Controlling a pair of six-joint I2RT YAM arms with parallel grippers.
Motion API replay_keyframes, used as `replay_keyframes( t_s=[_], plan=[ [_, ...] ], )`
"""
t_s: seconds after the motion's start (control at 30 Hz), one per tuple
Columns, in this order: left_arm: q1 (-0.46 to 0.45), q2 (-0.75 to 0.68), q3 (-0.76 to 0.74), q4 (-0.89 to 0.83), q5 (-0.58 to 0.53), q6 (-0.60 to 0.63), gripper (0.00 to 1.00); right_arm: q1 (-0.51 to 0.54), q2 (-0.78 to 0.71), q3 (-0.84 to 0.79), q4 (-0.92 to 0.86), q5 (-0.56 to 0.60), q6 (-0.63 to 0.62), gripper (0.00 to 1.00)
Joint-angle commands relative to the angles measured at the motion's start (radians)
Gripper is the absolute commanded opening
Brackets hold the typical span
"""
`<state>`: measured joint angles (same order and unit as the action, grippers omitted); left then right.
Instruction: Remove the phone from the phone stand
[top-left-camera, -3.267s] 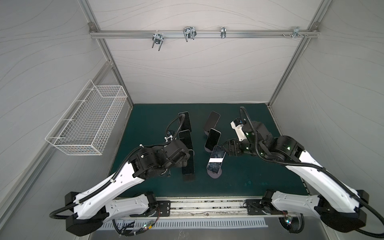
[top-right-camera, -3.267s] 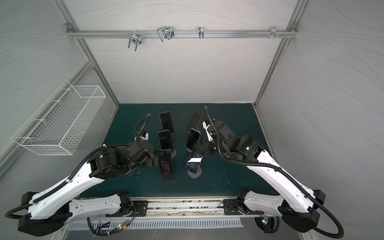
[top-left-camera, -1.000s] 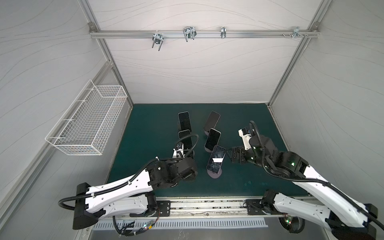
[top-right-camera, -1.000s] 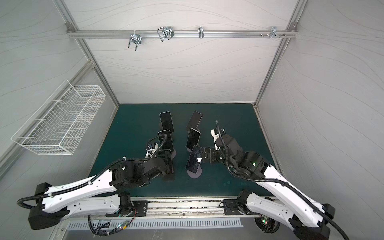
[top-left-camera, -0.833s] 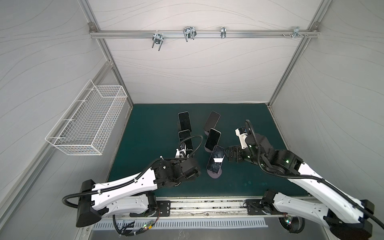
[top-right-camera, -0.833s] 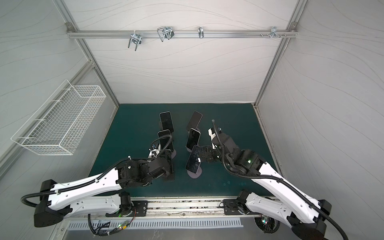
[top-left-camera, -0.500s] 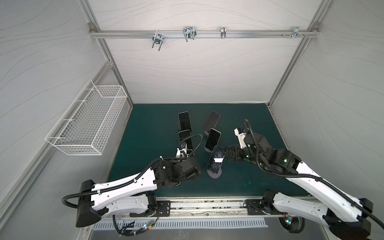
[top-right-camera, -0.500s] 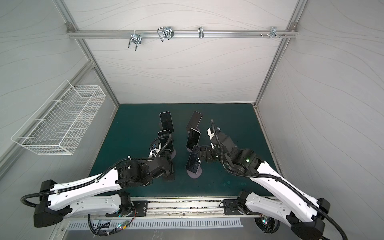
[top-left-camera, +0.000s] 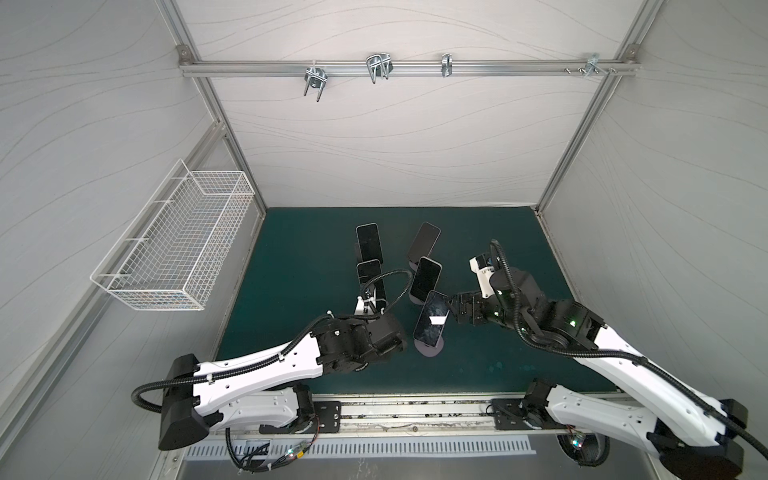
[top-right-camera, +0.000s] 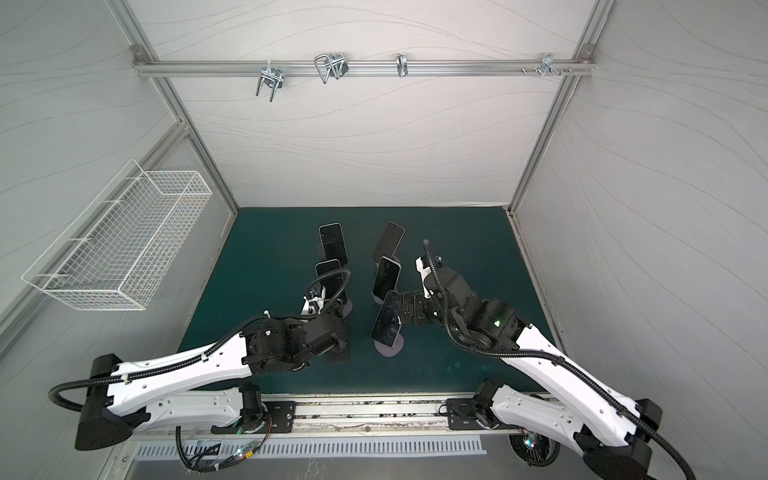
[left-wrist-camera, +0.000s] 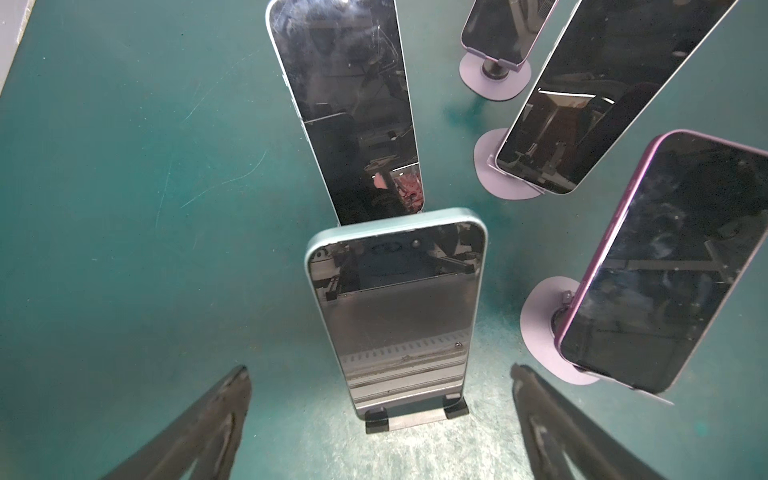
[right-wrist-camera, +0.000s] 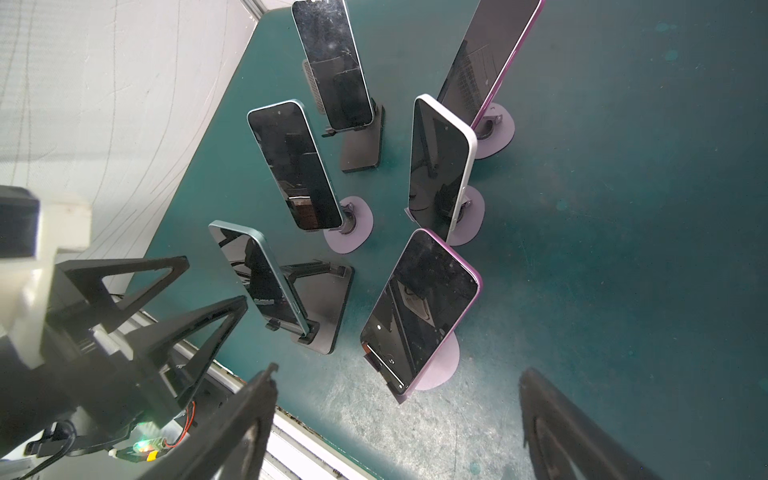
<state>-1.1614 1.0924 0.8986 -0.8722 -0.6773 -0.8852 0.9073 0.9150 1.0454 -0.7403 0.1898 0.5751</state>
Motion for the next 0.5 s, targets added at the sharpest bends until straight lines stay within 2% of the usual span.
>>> replay_keyframes(
  t_s=[0.0,0.47],
  plan=[
    [-0.004,0.014,0.056,-0.006,-0.013,-0.019,0.99,-0.007,-0.008,0.001,0.003,-0.024,-0.005,0.91],
    [-0.002,0.043,0.051,0.013,-0.027,-0.023,0.99,-0.007,-0.004,0.003,0.001,-0.062,0.011,0.9]
  ],
)
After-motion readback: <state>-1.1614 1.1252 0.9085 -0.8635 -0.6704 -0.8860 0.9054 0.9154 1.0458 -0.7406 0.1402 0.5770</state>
